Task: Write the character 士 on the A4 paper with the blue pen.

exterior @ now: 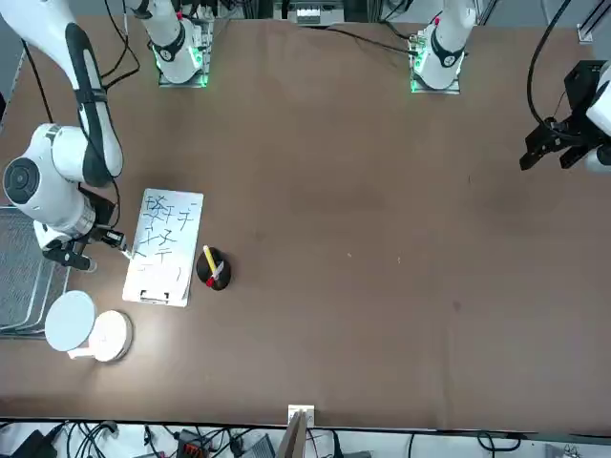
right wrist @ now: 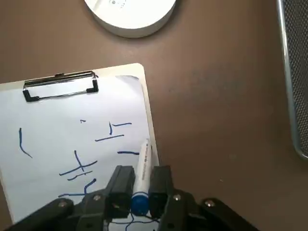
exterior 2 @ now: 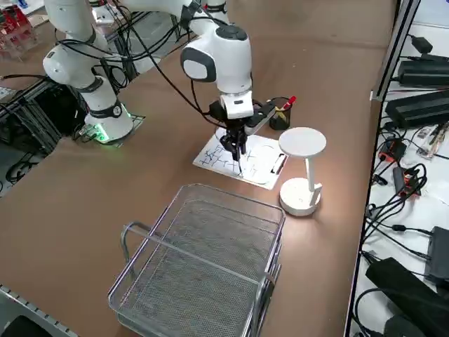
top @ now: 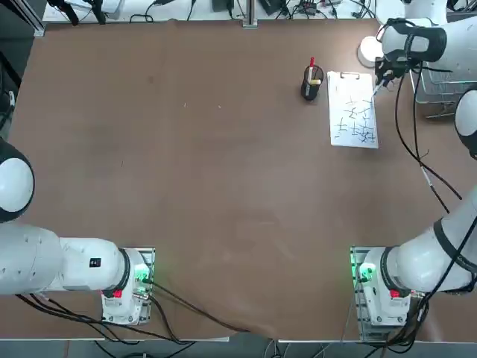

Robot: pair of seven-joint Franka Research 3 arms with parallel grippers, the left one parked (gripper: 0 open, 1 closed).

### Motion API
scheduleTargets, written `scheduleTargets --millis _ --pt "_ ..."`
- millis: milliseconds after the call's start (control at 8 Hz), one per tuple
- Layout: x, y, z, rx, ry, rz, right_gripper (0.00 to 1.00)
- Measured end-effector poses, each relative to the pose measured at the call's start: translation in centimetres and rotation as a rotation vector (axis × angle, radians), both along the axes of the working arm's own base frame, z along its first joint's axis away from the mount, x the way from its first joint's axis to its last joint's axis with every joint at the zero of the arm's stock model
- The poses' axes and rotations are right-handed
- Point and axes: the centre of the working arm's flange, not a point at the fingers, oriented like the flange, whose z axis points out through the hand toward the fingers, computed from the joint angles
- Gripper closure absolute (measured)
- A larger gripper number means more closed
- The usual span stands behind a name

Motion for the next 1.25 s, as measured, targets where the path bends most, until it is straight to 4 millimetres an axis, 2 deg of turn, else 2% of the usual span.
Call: scheduleTargets --millis 1250 --pt "0.06 -0.11 -0.24 0.009 -0.008 -0.027 0.79"
